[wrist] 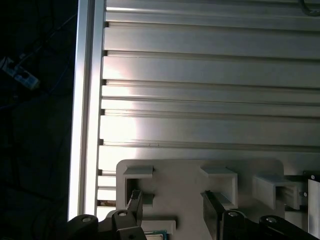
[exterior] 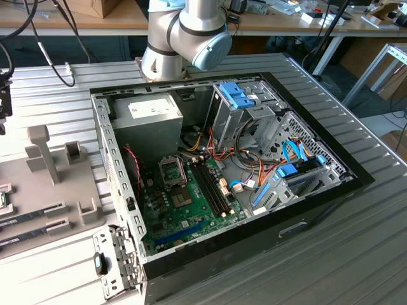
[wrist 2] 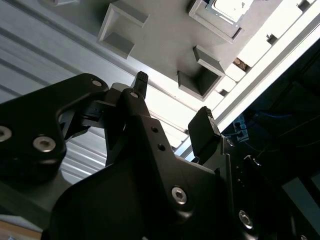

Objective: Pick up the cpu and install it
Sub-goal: 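Pick up the cpu and move it towards the insertion slot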

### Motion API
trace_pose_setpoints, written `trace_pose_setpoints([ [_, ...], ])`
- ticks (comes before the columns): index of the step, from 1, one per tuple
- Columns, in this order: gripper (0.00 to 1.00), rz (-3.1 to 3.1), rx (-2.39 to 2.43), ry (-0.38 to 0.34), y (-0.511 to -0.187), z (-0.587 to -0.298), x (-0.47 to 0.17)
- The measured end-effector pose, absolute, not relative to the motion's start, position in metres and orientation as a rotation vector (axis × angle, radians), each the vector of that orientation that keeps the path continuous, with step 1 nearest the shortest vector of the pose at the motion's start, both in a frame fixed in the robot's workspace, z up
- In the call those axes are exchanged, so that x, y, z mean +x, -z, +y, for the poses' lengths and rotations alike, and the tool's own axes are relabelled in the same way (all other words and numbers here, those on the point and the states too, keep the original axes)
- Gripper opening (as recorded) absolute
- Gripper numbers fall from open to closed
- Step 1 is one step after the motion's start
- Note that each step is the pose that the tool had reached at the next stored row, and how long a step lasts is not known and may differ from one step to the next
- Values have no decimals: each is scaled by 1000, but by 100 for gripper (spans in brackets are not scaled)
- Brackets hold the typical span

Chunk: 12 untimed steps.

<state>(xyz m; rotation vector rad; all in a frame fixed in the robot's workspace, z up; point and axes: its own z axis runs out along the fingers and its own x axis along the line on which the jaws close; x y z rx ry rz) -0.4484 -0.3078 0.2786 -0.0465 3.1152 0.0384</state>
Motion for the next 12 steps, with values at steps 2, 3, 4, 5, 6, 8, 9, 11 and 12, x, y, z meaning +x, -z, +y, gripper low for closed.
trace_pose_setpoints([
  [2, 60, 3115, -47, -39, -278, -308, -449],
  [3, 60, 3115, -47, -38, -278, -308, -450],
  [4, 60, 3115, -47, -38, -278, -309, -451],
  [5, 60, 3115, -47, -38, -277, -311, -452],
  [6, 60, 3115, -47, -38, -277, -313, -452],
  [8, 60, 3115, -48, -38, -276, -318, -453],
  [9, 60, 3115, -48, -38, -276, -321, -453],
  [11, 60, 3115, -49, -38, -276, -326, -453],
  [12, 60, 3115, -50, -38, -275, -328, -453],
])
